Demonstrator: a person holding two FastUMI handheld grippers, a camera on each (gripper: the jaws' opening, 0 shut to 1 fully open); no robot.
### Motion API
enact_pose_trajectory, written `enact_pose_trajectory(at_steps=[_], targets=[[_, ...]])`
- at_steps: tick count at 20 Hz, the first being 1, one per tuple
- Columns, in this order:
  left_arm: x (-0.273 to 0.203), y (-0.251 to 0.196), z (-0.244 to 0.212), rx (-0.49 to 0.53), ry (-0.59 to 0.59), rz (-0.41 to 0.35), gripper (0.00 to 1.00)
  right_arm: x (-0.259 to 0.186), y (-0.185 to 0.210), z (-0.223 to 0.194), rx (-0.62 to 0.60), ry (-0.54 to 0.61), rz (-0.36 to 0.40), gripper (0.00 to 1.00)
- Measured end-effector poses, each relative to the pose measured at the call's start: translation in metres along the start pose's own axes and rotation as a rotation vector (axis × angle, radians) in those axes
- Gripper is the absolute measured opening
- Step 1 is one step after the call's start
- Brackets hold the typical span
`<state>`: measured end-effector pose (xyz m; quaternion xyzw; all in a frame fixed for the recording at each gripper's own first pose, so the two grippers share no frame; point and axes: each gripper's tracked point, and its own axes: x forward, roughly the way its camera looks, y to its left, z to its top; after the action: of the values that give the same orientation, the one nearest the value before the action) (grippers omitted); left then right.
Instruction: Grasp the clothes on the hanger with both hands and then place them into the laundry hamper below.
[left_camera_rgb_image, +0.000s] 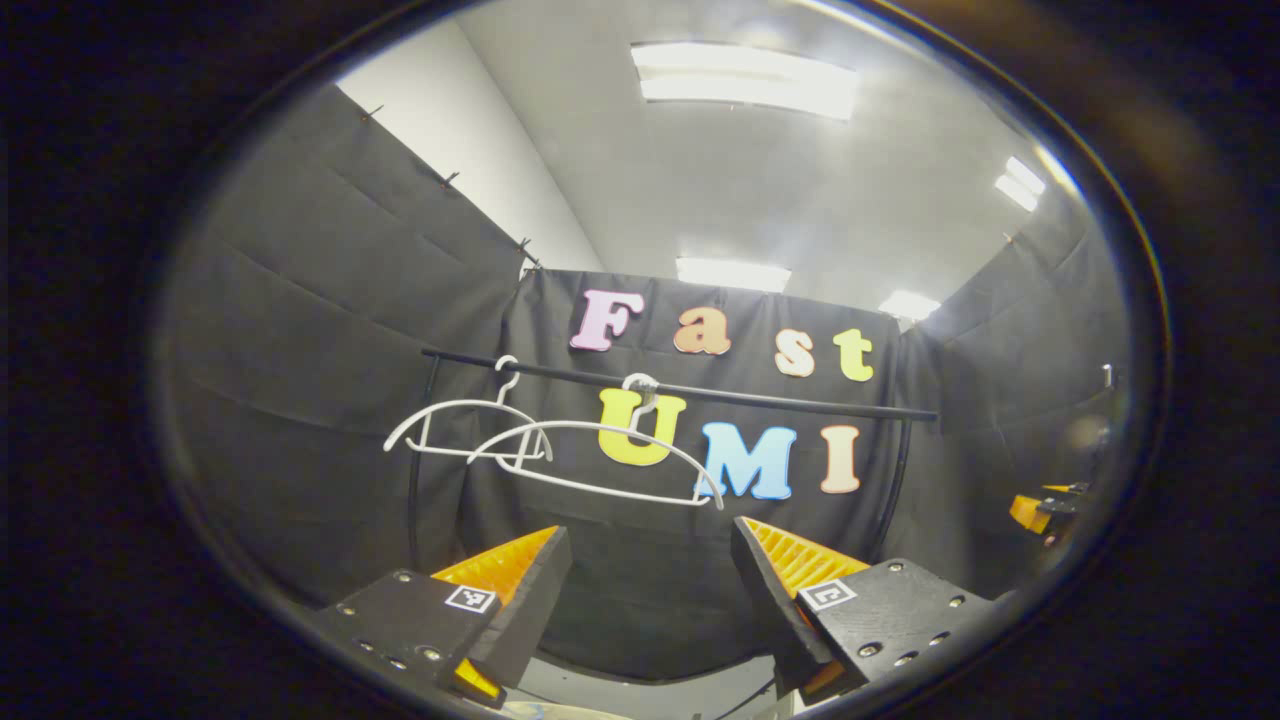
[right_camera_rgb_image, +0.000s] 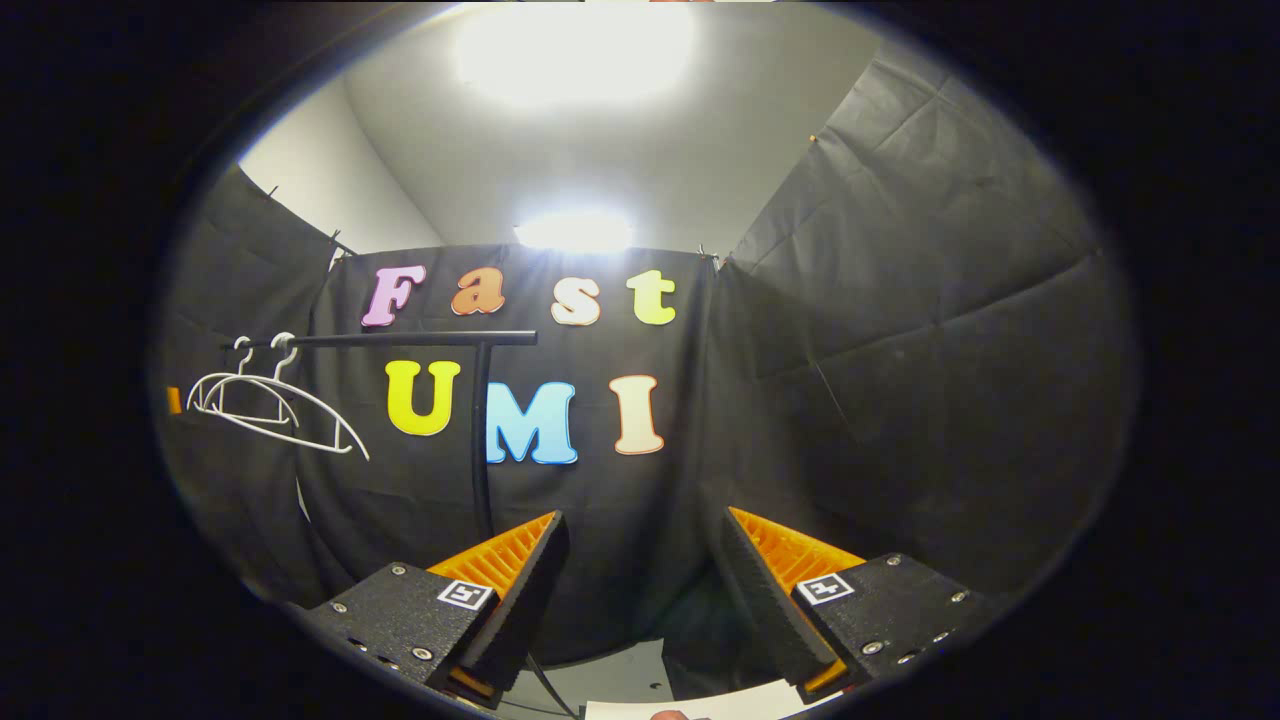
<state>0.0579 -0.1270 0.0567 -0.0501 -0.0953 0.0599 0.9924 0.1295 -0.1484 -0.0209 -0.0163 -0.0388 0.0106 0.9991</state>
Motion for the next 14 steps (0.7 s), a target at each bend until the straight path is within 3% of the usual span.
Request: enact_pose_trajectory(at_steps=[1,5,6,7,8,9,14], targets=[[-0.003,-0.004,0.001,-0.02,0.004,-0.012,0.87,-0.002,0.009,-0.005,-0.004,0.008,0.018,0.91],[-0.01,-0.011,0.015,-0.057,-0.009,-0.065,0.93,-0.005,0.037,-0.011,0.004,0.029,0.087,0.94],[-0.009,-0.014,0.014,-0.056,0.001,-0.081,0.99,-0.006,0.042,-0.012,0.012,0.031,0.09,0.94],[-0.008,-0.012,0.014,-0.047,0.011,-0.087,0.99,-0.007,0.045,-0.013,0.02,0.037,0.091,0.94],[-0.005,-0.011,0.012,-0.034,0.019,-0.092,0.93,-0.007,0.049,-0.014,0.027,0.043,0.089,0.94],[-0.004,-0.012,0.01,-0.022,0.026,-0.101,0.99,-0.007,0.051,-0.014,0.033,0.046,0.086,0.94],[-0.005,-0.016,0.001,-0.043,0.049,-0.123,0.99,-0.01,0.063,-0.008,0.04,0.036,0.077,0.94]])
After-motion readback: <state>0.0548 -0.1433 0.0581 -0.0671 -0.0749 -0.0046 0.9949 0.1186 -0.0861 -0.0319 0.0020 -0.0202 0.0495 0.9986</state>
